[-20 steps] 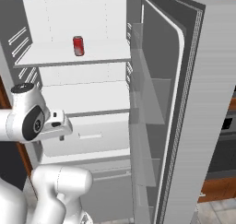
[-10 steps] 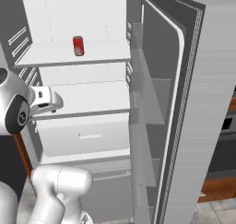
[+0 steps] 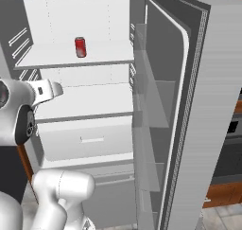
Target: Open the fridge, grab two sodas, and place both sodas inside the bowl with ice on the dining counter.
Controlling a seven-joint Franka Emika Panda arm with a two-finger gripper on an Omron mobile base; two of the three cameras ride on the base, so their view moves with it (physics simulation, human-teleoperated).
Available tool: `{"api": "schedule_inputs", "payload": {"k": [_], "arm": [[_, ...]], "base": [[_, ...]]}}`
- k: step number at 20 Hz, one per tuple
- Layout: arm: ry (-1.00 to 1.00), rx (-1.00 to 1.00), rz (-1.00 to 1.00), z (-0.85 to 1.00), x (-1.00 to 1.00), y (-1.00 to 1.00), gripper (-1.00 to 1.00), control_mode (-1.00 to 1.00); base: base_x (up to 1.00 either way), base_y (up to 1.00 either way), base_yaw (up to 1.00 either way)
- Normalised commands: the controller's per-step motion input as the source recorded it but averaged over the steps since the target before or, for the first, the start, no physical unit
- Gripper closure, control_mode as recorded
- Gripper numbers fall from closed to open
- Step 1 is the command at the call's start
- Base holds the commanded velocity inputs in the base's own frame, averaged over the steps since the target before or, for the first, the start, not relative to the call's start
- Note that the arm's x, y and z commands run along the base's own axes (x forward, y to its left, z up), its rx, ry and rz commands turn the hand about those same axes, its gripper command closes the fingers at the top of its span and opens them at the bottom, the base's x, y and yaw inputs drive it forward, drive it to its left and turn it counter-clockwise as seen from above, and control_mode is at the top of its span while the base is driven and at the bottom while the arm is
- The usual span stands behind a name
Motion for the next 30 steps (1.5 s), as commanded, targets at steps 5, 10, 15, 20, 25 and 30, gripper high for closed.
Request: {"api": "schedule_inputs", "payload": {"k": [5, 10, 15, 20, 25, 30], "arm": [[-0.17, 0.0, 0.0, 0.11, 0.0, 0.03, -1.0, -1.0], [-0.14, 0.01, 0.0, 0.27, 0.0, 0.0, -1.0, -1.0], [-0.14, 0.03, 0.0, 0.54, 0.08, 0.0, -1.0, -1.0], [-0.09, 0.02, 0.0, 0.37, 0.2, 0.0, -1.0, -1.0], [-0.02, 0.03, 0.0, 0.01, 0.25, 0.0, -1.0, -1.0], [0.02, 0.11, 0.0, -0.01, 0.33, -0.2, -1.0, -1.0]], "base": [[0.0, 0.0, 0.0], [0.0, 0.0, 0.0], [0.0, 0.0, 0.0], [0.0, 0.0, 0.0], [0.0, 0.0, 0.0], [0.0, 0.0, 0.0]]}}
